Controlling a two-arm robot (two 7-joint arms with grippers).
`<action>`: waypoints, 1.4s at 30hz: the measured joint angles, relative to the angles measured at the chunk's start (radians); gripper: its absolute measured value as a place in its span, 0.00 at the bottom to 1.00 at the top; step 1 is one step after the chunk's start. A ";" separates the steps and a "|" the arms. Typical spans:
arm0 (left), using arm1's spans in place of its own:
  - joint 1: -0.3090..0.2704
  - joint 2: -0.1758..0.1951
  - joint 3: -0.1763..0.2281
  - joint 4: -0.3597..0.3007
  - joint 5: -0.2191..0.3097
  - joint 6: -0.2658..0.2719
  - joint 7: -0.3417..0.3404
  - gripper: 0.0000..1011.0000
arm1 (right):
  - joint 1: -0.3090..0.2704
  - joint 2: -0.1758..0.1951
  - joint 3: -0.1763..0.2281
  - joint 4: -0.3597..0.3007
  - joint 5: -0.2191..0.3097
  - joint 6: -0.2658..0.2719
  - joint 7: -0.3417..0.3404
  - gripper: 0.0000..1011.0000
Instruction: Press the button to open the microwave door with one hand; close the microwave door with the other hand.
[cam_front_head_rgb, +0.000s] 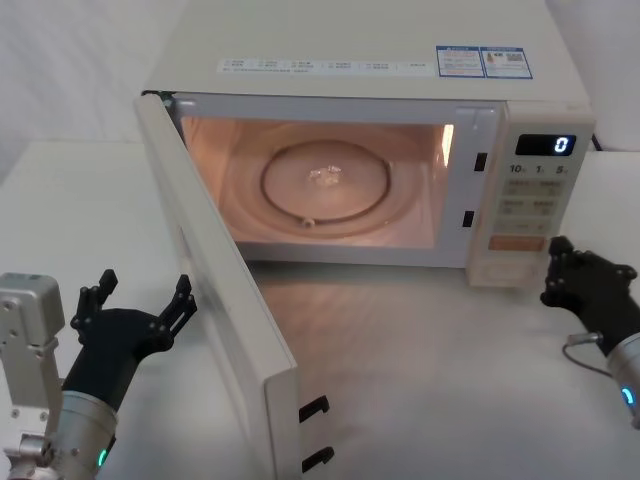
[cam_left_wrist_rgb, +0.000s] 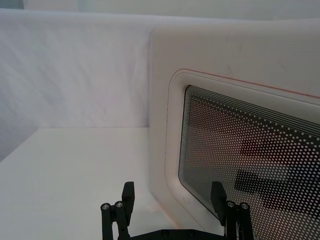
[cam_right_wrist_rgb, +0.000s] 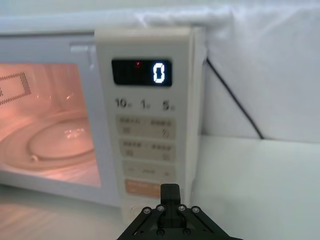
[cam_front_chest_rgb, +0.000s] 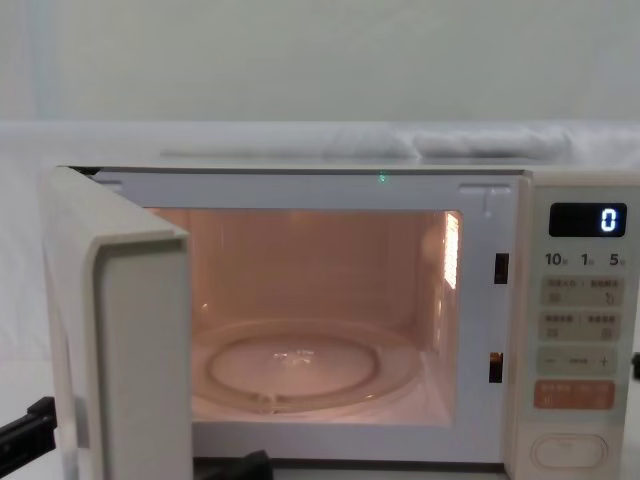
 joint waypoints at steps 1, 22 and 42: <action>0.000 0.000 0.000 0.000 0.000 0.000 0.000 0.99 | -0.004 0.006 0.007 -0.015 0.002 0.001 0.001 0.00; 0.000 0.000 0.000 0.000 0.000 0.000 0.000 0.99 | 0.017 0.090 0.091 -0.014 0.097 0.032 0.069 0.00; 0.000 0.000 0.000 0.000 0.000 0.000 0.000 0.99 | 0.019 0.123 0.067 -0.007 0.130 0.038 0.110 0.06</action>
